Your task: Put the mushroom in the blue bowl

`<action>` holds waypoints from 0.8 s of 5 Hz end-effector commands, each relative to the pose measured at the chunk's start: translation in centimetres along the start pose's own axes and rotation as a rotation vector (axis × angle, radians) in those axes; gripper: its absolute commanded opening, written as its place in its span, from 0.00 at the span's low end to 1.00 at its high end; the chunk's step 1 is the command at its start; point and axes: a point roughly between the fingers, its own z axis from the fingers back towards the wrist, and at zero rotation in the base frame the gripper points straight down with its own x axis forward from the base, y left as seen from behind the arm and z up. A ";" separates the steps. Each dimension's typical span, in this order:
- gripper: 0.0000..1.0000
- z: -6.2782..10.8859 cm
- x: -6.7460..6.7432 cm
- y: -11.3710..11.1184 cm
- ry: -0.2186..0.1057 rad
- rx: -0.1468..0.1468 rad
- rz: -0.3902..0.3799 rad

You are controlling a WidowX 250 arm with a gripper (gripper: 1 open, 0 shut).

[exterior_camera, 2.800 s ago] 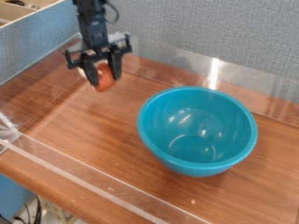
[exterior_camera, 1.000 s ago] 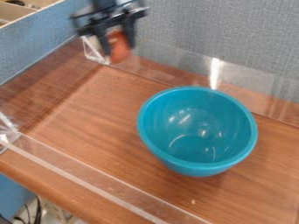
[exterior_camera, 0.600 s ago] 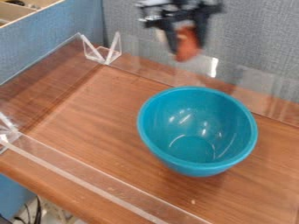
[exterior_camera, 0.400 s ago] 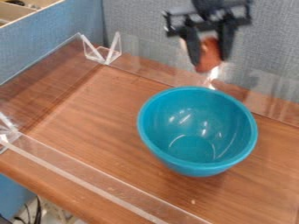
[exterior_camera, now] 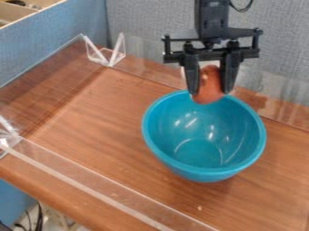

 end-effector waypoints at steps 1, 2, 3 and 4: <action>0.00 2.2 -1.1 0.0 -0.047 -0.031 -0.031; 0.00 2.6 -1.9 0.3 -0.042 -0.027 -0.040; 0.00 1.9 -2.4 0.1 -0.032 -0.015 -0.048; 0.00 1.4 -3.0 0.0 -0.025 -0.008 -0.057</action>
